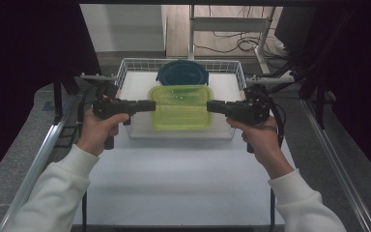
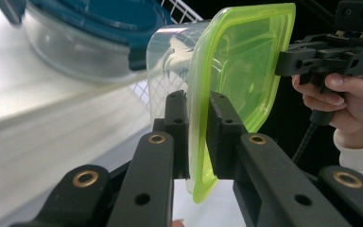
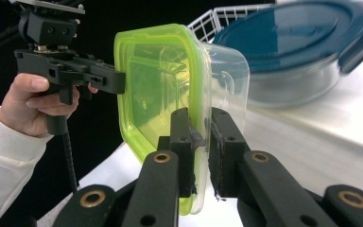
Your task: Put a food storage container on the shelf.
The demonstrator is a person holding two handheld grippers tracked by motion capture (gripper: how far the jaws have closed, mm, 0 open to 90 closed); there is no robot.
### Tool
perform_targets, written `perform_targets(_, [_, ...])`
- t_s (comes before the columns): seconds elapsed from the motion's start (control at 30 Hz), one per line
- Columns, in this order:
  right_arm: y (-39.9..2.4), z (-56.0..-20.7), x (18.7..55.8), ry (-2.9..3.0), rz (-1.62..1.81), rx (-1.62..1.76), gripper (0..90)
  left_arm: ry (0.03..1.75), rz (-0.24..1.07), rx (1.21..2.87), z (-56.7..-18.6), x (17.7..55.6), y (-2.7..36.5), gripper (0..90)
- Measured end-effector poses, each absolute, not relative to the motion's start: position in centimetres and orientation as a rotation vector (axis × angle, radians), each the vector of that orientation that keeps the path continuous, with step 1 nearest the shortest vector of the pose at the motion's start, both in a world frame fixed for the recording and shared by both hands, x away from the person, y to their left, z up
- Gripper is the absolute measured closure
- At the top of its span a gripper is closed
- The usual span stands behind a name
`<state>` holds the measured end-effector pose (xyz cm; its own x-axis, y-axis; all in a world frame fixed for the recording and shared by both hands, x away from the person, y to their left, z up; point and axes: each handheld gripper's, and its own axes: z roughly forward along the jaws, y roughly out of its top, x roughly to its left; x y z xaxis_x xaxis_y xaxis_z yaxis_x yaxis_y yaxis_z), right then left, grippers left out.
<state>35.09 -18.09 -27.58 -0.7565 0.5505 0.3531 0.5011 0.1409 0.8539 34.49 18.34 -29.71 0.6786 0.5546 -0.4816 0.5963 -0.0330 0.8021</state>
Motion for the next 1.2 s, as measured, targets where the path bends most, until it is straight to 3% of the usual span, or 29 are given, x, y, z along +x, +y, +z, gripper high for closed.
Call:
perform_targets(0.57, [-17.4,-23.5,43.6,2.336,1.778,1.227,81.0,0.989,-0.104,1.688,-24.7,43.1,19.3,80.8])
perform_targets(0.8, [-17.1,-24.3,47.0,2.349,1.770,1.359,80.9,1.055,-0.173,1.687,-25.7,46.9,19.6,80.8])
perform_targets(1.2, [-16.9,-25.5,50.4,2.299,1.816,1.615,77.0,1.160,-0.306,1.537,-27.2,49.6,20.1,78.4])
